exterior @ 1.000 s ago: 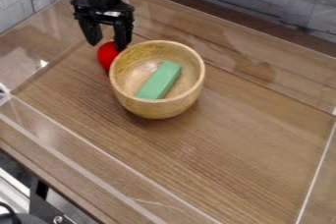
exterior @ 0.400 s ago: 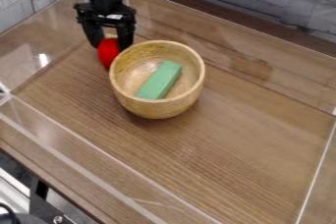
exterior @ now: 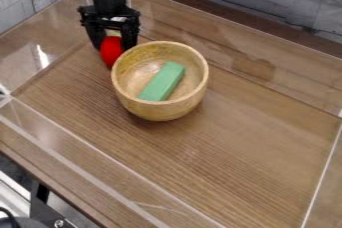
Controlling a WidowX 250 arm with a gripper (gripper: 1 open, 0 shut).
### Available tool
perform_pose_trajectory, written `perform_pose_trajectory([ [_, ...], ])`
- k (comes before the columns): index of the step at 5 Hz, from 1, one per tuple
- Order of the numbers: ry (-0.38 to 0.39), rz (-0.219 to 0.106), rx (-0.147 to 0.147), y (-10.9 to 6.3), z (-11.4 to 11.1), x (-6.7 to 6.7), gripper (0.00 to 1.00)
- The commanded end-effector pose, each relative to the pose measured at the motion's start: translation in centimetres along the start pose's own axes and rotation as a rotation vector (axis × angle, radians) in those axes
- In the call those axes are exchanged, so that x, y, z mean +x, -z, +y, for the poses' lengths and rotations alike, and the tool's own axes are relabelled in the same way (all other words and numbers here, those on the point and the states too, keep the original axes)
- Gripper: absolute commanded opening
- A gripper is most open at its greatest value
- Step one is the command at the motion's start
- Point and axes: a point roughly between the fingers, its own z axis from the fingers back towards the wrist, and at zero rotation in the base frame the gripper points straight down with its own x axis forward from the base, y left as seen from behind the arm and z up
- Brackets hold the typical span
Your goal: Move the red fruit to the right side of the table
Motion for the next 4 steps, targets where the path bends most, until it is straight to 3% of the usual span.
perform_pose_trajectory([
  [1, -0.011, -0.052, 0.023, -1.3, 0.8, 1.0, 1.00],
  [2, -0.013, -0.048, 0.023, -1.0, 0.8, 1.1, 0.00],
  [4, -0.019, -0.163, 0.020, -6.9, -1.4, 1.2, 0.00],
])
